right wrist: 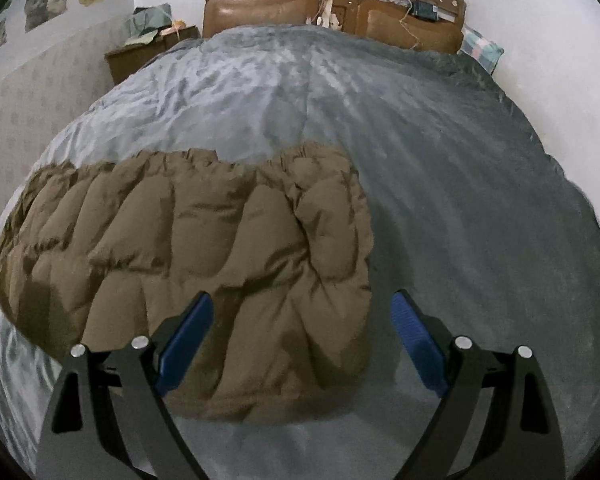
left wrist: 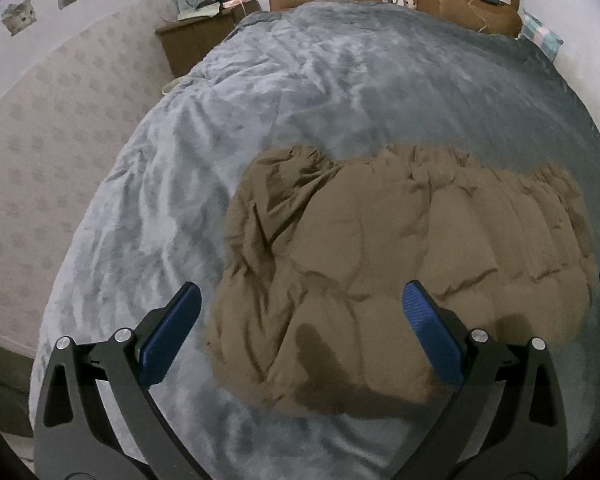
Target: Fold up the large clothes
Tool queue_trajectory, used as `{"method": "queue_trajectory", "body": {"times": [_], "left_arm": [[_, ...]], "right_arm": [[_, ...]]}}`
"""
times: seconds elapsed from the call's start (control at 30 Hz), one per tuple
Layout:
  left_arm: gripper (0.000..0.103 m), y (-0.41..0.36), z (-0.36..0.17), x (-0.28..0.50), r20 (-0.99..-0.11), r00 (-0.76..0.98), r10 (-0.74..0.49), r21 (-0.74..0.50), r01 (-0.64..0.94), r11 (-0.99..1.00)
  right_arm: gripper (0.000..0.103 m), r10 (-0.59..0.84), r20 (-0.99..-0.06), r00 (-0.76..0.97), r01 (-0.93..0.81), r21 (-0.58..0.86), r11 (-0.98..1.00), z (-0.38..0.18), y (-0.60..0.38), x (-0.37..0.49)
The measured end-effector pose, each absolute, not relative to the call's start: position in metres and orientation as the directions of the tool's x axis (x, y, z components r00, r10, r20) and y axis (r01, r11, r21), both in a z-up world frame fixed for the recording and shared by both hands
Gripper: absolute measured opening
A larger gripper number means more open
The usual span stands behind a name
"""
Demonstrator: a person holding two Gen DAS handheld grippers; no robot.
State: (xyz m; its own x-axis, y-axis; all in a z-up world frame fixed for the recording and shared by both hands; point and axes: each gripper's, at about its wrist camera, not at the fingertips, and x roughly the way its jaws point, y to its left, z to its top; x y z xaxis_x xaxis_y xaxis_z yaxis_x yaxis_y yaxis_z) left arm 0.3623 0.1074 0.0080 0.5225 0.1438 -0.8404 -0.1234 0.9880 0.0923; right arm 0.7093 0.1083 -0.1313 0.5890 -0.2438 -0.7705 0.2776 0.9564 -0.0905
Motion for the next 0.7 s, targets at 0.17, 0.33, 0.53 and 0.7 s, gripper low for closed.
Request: {"method": "queue_trajectory", "body": {"times": [0.17, 0.33, 0.53, 0.7], "left_arm": [[0.1, 0.107, -0.005, 0.382, -0.862, 0.49, 0.129, 0.076, -0.126, 0.989], [0.094, 0.105, -0.026, 0.4, -0.898, 0.429, 0.094, 0.036, -0.141, 0.989], [0.083, 0.094, -0.058, 0.416, -0.93, 0.357, 0.09, 0.052, -0.114, 0.992], [0.081, 0.096, -0.073, 0.434, -0.95, 0.303, 0.076, 0.049, -0.098, 0.994]], "right_arm": [[0.09, -0.219, -0.777, 0.59, 0.295, -0.044, 0.954, -0.14, 0.101, 0.73], [0.09, -0.181, -0.796, 0.577, 0.289, -0.009, 0.957, -0.148, 0.099, 0.752], [0.077, -0.168, -0.833, 0.527, 0.268, -0.025, 0.963, -0.167, 0.105, 0.771], [0.058, -0.156, -0.861, 0.484, 0.248, -0.036, 0.968, -0.18, 0.102, 0.787]]}}
